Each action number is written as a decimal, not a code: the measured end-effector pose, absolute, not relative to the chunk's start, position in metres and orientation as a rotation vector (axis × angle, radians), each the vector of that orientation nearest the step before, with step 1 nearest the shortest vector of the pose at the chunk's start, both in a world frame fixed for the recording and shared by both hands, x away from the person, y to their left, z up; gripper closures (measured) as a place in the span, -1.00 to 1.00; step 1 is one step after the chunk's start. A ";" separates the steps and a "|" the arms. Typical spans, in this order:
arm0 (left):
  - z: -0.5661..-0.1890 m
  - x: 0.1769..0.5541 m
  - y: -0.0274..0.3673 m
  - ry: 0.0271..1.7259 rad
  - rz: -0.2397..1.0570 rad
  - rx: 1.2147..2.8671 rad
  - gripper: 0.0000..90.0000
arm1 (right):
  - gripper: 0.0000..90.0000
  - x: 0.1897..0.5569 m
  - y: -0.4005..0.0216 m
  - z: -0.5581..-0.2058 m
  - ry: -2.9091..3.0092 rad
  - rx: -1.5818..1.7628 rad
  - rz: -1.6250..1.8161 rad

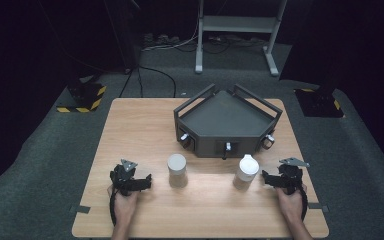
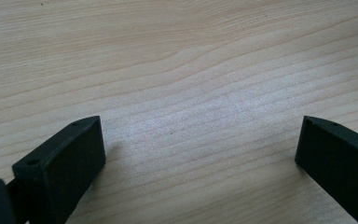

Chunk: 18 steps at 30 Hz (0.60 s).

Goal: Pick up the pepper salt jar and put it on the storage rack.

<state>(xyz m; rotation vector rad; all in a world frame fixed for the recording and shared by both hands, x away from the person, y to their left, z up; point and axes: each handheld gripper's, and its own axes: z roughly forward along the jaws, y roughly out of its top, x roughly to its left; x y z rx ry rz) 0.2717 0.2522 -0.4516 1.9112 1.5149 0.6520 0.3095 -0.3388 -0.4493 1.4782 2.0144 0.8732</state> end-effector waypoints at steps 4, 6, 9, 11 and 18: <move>-0.452 0.272 0.252 1.515 0.651 1.912 -0.97 | -0.84 0.310 -0.339 -0.449 2.014 1.479 0.873; -0.451 0.272 0.252 1.516 0.650 1.912 -0.97 | -0.84 0.309 -0.339 -0.449 2.015 1.477 0.873; -0.451 0.272 0.253 1.516 0.649 1.912 -0.97 | -0.84 0.309 -0.339 -0.449 2.015 1.477 0.873; -0.451 0.272 0.252 1.517 0.648 1.913 -0.97 | -0.84 0.309 -0.339 -0.449 2.015 1.477 0.873; -0.451 0.273 0.252 1.519 0.644 1.910 -0.99 | -0.84 0.309 -0.339 -0.449 2.015 1.477 0.873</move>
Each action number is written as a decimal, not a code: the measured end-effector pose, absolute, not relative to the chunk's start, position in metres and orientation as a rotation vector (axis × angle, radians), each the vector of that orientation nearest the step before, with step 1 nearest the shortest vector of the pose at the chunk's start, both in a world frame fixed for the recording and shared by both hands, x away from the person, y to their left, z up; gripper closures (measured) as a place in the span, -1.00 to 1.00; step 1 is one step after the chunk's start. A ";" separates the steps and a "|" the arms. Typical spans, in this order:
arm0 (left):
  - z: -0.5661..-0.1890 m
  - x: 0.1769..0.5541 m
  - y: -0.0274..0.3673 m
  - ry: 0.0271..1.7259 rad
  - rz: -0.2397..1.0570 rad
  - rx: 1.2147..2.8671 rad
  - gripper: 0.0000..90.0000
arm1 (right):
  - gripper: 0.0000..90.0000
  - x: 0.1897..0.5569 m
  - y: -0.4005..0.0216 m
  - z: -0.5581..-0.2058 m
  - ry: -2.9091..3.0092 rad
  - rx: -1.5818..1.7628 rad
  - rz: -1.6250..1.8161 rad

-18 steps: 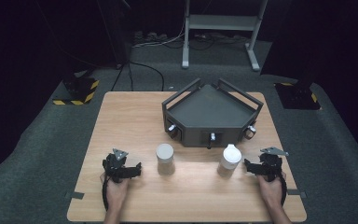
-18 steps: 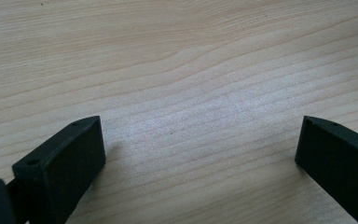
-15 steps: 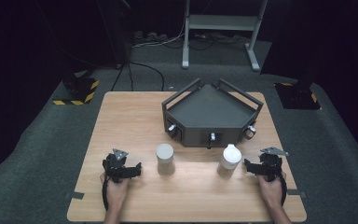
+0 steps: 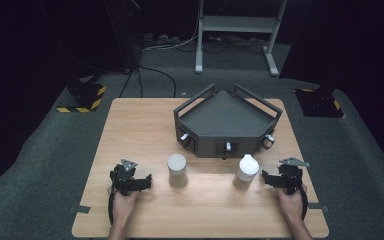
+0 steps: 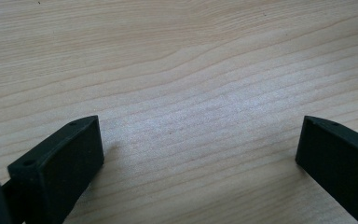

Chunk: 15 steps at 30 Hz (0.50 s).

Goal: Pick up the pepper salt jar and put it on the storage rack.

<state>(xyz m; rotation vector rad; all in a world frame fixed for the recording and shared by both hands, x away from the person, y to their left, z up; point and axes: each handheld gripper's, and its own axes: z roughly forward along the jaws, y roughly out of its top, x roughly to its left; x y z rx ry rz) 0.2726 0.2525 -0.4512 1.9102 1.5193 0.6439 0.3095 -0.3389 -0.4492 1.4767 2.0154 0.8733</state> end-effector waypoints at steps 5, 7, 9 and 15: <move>-0.447 0.276 0.252 1.528 0.629 1.927 -0.99 | -0.84 0.309 -0.339 -0.449 2.015 1.477 0.873; -0.446 0.275 0.252 1.521 0.626 1.935 -0.99 | -0.84 0.309 -0.339 -0.449 2.015 1.477 0.873; -0.443 0.271 0.253 1.513 0.628 1.930 -0.99 | -0.83 0.309 -0.339 -0.449 2.015 1.477 0.873; -0.434 0.263 0.259 1.498 0.575 1.929 -0.99 | -0.83 0.309 -0.339 -0.449 2.015 1.477 0.873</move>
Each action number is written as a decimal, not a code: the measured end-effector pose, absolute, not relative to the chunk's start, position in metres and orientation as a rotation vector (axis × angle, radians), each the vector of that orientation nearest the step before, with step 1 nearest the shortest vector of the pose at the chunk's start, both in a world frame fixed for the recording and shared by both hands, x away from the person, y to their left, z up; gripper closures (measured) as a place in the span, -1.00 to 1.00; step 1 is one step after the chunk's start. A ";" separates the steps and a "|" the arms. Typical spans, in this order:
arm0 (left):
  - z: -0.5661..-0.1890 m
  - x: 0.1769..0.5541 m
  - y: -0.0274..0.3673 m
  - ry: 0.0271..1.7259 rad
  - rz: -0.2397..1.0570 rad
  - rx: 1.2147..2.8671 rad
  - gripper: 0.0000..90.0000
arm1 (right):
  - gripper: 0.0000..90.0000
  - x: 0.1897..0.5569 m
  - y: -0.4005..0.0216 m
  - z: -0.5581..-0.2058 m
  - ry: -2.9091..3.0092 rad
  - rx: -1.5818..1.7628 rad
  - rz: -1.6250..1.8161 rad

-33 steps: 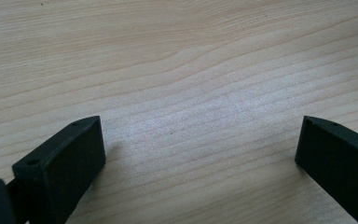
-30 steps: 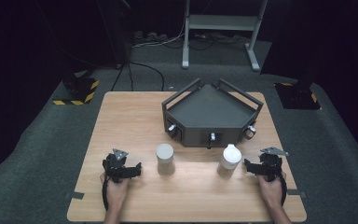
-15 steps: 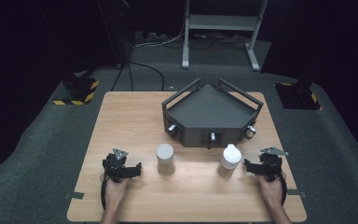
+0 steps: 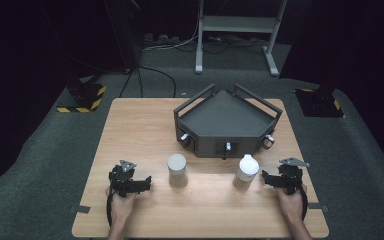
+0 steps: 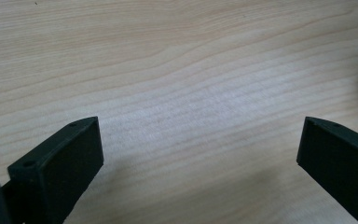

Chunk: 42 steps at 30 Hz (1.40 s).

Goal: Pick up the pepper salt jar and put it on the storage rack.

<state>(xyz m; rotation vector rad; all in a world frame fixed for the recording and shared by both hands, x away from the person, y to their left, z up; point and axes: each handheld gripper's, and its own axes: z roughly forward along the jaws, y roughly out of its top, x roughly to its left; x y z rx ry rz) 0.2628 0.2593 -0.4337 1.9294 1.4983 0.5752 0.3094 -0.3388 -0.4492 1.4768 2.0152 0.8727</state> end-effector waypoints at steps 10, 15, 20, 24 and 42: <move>-0.426 0.243 0.261 1.424 0.487 1.954 -0.98 | -0.83 0.309 -0.339 -0.449 2.015 1.477 0.873; -0.427 0.238 0.252 1.365 0.471 1.996 -0.97 | -0.83 0.309 -0.339 -0.449 2.016 1.476 0.872; -0.431 0.235 0.240 1.288 0.459 2.030 -0.96 | -0.83 0.309 -0.339 -0.449 2.015 1.477 0.873; -0.433 0.236 0.234 1.248 0.451 2.036 -0.96 | -0.83 0.309 -0.339 -0.449 2.016 1.475 0.872; -0.441 0.252 0.209 1.136 0.432 1.987 -0.88 | -0.83 0.309 -0.339 -0.449 2.015 1.475 0.873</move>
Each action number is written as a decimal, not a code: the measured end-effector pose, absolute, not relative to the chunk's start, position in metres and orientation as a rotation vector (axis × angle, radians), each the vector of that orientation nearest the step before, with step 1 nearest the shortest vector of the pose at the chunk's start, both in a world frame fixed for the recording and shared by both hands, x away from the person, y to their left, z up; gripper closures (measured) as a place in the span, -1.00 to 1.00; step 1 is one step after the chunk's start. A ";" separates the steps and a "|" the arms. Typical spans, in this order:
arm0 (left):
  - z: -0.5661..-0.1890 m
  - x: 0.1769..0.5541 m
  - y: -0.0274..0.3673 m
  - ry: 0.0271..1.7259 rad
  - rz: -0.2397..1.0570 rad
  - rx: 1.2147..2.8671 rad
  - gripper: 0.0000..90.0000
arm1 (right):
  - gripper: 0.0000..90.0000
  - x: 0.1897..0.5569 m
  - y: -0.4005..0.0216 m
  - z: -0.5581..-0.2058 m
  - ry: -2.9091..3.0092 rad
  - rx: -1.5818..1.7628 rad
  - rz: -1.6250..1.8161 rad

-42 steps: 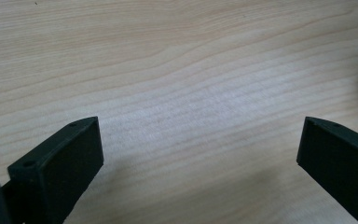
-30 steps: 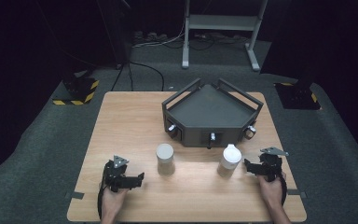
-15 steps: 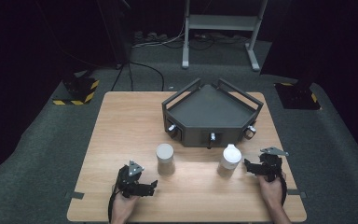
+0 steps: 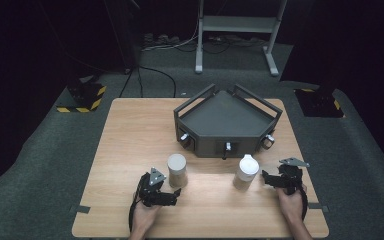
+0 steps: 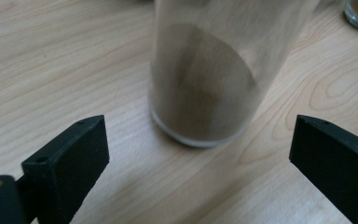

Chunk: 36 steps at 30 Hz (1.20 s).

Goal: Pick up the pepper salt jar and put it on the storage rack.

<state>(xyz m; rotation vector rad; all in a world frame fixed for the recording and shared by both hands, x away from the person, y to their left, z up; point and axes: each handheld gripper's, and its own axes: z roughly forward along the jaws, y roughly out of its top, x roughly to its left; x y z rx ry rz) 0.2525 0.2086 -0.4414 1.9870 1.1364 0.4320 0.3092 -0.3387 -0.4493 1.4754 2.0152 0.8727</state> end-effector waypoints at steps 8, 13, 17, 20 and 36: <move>-0.444 0.257 0.200 1.112 0.456 1.954 -0.79 | -0.83 0.309 -0.339 -0.449 2.015 1.475 0.873; -0.445 0.260 0.198 1.110 0.460 1.932 -0.75 | -0.83 0.309 -0.339 -0.449 2.014 1.475 0.873; -0.448 0.262 0.198 1.114 0.461 1.899 -0.69 | -0.83 0.309 -0.339 -0.449 2.014 1.475 0.873; -0.449 0.265 0.198 1.113 0.455 1.894 -0.65 | -0.83 0.309 -0.339 -0.449 2.014 1.475 0.873; -0.450 0.263 0.186 1.110 0.517 1.894 -0.42 | -0.83 0.309 -0.339 -0.449 2.014 1.475 0.873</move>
